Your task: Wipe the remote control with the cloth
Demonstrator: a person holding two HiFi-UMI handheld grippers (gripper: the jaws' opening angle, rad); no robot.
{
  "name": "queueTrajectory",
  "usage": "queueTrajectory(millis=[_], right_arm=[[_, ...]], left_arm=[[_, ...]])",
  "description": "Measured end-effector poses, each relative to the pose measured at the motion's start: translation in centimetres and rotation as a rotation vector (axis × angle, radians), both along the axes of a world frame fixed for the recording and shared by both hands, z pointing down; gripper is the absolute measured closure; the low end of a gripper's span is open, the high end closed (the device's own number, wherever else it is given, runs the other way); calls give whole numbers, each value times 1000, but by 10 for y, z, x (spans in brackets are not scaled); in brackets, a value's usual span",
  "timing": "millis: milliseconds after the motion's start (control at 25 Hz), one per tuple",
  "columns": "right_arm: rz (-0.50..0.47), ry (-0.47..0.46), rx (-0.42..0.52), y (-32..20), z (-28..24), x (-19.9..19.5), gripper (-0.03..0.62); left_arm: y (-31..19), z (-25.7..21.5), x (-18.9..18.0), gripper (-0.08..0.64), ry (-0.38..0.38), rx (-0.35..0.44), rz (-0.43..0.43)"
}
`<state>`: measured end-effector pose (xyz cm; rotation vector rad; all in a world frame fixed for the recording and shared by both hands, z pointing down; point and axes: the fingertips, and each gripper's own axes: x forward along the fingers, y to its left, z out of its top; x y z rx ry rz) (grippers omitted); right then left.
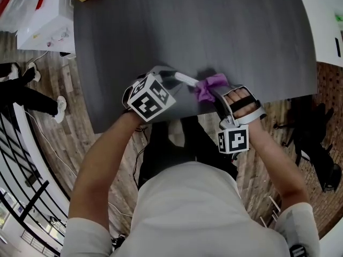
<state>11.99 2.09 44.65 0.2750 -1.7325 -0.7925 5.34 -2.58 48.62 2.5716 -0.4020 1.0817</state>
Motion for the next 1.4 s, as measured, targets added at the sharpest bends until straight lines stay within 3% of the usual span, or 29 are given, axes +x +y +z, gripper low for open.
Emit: queueTrajectory(millis=[120, 320, 400, 520, 640, 800, 920, 1120, 1280, 1400], right_arm=[[34, 19, 16, 6, 4, 21, 492], [132, 60, -60, 21, 23, 61, 492], [236, -12, -85, 17, 16, 64, 491], [416, -217, -90, -5, -11, 47, 492], [495, -379, -91, -26, -26, 19, 491], [493, -368, -97, -43, -2, 0, 492], [468, -333, -84, -52, 9, -3, 491], [400, -268, -67, -55, 21, -4, 492], [358, -232, -70, -53, 22, -6, 492], [336, -194, -105, -52, 20, -8, 491]], left_arm=[[-1, 0, 1, 422, 5, -15, -10], [-2, -1, 1, 425, 7, -24, -26], [-1, 0, 0, 425, 1, -61, -45], [2, 2, -4, 425, 7, -202, -108], [4, 3, -8, 423, 18, -291, -172], [6, 5, -10, 423, 12, -295, -192], [8, 4, -14, 414, 5, -240, -159], [12, 4, -26, 390, -53, -76, -119], [10, -7, -40, 390, -83, 147, -108], [28, -16, -26, 391, -123, 352, 73]])
